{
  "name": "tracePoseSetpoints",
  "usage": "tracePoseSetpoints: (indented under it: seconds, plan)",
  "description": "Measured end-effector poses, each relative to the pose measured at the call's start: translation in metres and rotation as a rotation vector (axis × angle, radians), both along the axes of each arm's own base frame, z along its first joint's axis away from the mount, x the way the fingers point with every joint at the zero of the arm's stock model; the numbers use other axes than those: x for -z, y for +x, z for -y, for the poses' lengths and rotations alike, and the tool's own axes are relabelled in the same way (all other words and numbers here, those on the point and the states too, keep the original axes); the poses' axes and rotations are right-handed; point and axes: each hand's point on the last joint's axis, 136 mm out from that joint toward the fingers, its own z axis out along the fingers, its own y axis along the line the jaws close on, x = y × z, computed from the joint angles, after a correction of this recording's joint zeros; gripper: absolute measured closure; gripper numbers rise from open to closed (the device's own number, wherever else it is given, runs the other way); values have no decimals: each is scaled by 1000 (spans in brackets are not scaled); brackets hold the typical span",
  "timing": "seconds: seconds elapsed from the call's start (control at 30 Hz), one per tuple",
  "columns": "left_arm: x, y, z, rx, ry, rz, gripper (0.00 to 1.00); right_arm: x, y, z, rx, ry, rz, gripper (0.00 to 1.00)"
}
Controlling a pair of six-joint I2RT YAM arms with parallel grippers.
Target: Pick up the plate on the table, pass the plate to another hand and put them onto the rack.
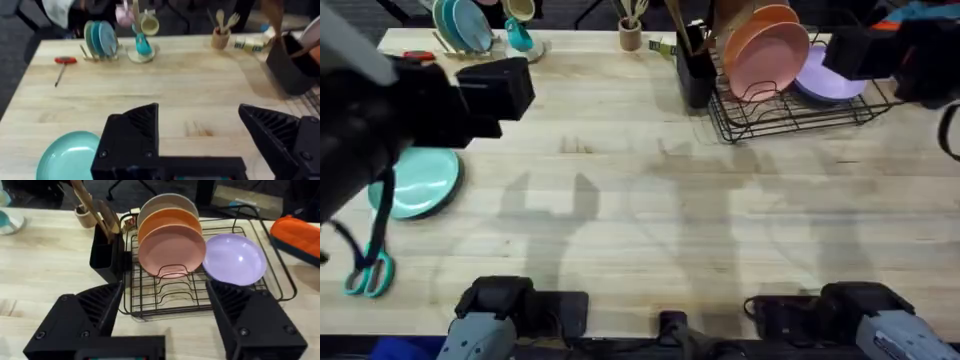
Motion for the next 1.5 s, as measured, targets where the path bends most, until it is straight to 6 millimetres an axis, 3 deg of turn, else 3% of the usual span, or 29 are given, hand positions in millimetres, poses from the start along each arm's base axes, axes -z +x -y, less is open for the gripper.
tracePoseSetpoints:
  seconds: [0.2, 0.5, 0.97, 1.3, 1.5]
  plan:
    - [9, 13, 0, -1, 0, -43, 7, 3, 4, -1, -11, -16, -8, 8]
    - [13, 8, -18, -91, 10, -62, 10, -14, 9, -1, -19, -37, 57, 8]
    - [52, 3, -117, -492, -56, -223, 10, 3, 21, -1, -21, -37, -2, 8]
    - [91, -24, -194, -758, -144, -358, 10, 9, 23, -1, -21, -37, -23, 8]
    - [116, -41, -230, -849, -205, -424, 10, 17, 20, -1, -22, -36, -56, 8]
